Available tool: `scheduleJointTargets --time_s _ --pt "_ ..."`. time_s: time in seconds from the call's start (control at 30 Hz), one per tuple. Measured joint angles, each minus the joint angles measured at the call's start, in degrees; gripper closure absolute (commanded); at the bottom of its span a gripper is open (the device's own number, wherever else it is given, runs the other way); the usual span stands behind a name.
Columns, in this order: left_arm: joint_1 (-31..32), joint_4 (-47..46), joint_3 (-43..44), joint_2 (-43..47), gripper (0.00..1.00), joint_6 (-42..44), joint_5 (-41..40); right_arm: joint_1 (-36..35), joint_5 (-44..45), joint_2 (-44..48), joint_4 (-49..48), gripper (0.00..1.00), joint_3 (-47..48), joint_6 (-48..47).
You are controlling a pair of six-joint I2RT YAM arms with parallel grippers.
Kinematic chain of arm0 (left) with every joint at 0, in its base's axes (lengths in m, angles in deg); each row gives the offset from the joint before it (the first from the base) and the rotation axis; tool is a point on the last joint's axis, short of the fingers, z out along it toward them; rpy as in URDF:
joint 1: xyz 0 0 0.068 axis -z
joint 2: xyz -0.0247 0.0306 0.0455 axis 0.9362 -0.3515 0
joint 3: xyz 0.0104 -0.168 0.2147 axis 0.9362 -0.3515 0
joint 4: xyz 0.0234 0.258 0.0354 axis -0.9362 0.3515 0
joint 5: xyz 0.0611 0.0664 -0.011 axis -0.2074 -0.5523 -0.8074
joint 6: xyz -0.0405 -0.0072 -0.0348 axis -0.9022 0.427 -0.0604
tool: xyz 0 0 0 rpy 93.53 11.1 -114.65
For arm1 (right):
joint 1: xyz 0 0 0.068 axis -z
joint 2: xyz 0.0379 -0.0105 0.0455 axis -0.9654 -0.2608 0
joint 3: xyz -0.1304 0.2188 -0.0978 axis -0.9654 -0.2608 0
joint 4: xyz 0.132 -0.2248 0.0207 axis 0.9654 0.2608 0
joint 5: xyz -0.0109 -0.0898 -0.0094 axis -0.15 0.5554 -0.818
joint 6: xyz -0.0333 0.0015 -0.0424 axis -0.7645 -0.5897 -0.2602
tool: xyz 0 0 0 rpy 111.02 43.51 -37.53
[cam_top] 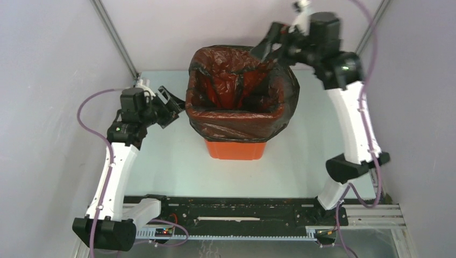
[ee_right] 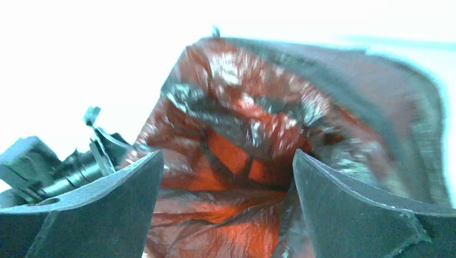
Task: Put the trash bags into the trash bin
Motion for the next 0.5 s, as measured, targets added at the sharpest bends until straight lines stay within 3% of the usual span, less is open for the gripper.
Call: scheduleJointTargets --time_s 0.27,0.5 --pt "-3.1 3.9 6.9 0.3 0.20 2.4 -4.7 17.4 -15.1 10.6 -15.4 0.14 -7.3 6.2" --pt "-3.1 0.4 7.7 -1.7 0.18 -1.2 -0.3 25.8 -29.1 3.0 -26.9 0.14 -14.4 7.5"
